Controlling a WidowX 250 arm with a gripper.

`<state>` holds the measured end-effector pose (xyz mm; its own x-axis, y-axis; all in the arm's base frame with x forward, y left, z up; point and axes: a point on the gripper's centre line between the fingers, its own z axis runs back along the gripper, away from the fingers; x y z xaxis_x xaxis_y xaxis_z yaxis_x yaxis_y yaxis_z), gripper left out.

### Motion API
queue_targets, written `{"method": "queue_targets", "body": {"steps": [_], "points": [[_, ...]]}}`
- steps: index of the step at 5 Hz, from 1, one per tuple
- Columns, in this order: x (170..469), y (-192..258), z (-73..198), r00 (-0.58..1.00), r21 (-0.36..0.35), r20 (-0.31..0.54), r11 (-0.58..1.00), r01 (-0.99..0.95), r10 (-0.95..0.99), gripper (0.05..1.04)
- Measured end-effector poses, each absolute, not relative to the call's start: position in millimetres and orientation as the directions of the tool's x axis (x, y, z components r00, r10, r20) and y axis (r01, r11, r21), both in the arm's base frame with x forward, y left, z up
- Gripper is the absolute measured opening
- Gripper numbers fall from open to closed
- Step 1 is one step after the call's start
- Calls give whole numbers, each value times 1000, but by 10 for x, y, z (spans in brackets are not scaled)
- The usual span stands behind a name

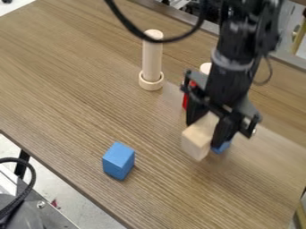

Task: Put the arch block on other side

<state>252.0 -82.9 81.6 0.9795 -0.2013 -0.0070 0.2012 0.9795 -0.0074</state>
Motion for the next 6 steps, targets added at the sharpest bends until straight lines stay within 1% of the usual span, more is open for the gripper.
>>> {"method": "queue_targets", "body": {"steps": [1,2,3,4,5,6], "points": [[2627,-789,1023,975,-41,8,974,224,-224,577],[2751,-688,1196,971,-51,26,970,238,-237,577],[2866,-478,1333,984,-70,44,982,177,-174,577],[2903,-157,1457,996,-96,80,995,38,-30,577],[2895,50,1555,981,-140,129,982,-126,144,577],[2743,232,1505,933,-176,119,932,-317,340,577]]}}
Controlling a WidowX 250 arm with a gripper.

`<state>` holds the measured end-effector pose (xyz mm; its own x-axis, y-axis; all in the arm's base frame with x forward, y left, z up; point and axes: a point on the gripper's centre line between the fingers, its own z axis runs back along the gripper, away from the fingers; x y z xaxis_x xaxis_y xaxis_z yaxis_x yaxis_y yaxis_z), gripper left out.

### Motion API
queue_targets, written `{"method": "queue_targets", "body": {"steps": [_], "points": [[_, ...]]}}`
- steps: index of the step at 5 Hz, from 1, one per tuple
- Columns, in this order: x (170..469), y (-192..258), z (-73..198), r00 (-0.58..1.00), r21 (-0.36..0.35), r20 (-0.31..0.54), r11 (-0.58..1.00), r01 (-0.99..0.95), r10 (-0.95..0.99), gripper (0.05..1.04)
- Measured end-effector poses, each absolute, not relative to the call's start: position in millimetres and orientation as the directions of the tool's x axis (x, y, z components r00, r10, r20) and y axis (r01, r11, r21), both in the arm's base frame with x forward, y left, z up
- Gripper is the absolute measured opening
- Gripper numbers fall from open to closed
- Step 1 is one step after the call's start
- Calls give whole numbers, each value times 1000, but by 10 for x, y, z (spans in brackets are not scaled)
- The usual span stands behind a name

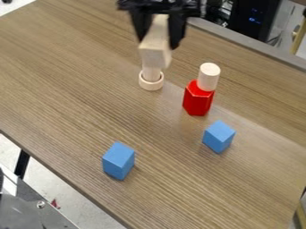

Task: Put the arch block on other side

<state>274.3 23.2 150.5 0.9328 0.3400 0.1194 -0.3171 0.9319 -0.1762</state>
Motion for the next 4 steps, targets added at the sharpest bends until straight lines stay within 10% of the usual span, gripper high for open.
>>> {"method": "queue_targets", "body": {"steps": [4], "points": [[2444,759,966,743,-44,75,746,-664,666,577]]}}
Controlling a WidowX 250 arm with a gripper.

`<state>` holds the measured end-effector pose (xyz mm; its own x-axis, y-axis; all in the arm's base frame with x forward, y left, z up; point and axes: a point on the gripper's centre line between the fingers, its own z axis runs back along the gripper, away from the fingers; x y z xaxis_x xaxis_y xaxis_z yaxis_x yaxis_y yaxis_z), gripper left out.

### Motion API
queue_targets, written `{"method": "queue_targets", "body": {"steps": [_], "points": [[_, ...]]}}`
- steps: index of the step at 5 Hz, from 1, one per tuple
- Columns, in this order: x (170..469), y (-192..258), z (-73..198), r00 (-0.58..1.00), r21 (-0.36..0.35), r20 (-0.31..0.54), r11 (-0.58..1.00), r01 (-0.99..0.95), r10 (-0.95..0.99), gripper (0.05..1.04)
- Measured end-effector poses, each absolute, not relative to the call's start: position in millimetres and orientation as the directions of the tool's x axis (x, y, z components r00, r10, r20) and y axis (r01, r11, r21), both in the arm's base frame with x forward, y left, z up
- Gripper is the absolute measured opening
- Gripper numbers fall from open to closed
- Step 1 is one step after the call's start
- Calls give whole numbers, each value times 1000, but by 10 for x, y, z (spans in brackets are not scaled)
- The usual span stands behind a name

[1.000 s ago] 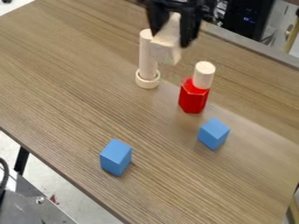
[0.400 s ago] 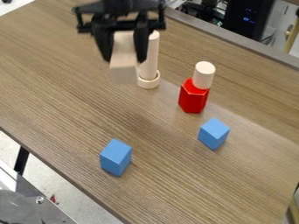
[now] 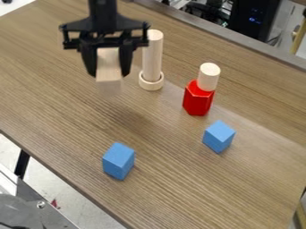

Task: Put the arch block on other side

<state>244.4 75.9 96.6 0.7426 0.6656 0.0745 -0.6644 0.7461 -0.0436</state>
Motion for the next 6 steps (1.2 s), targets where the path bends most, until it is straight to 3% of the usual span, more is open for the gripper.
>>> {"method": "queue_targets", "body": {"steps": [1,2,4,5,6], "points": [[2492,1011,644,760,-30,20,760,-649,650,577],[2540,1140,477,778,-85,-12,774,-627,629,577],[2530,1210,337,818,-96,-21,813,-575,576,631],[2512,1221,266,836,-76,-35,832,-549,548,925],[2567,1239,295,868,-52,-10,867,-496,497,1003]]}}
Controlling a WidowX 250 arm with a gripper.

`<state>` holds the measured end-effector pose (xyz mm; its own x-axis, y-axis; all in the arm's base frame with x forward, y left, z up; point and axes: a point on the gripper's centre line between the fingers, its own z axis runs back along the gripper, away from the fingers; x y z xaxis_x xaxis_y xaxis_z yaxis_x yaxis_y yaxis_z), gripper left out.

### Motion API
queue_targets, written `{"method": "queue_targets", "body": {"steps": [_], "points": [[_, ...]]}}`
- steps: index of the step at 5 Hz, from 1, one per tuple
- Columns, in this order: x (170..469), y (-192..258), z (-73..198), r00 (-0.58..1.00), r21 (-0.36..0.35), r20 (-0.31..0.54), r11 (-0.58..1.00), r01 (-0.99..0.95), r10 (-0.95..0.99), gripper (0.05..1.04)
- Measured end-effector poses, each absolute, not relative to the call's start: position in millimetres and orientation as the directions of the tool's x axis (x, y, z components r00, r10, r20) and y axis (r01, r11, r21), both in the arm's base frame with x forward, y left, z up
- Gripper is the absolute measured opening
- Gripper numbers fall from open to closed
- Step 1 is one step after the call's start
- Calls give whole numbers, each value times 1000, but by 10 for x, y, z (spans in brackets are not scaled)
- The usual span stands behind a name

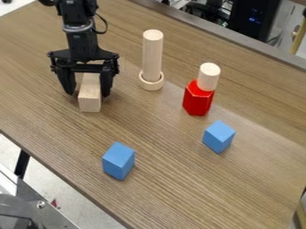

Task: Put the arch block on other side

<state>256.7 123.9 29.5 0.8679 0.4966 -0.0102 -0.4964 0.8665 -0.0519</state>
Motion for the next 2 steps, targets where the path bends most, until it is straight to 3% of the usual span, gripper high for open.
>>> {"method": "queue_targets", "body": {"steps": [1,2], "points": [[2635,1166,435,918,-31,41,919,-394,395,1001],[2686,1110,858,955,54,154,963,-265,254,1001]]}}
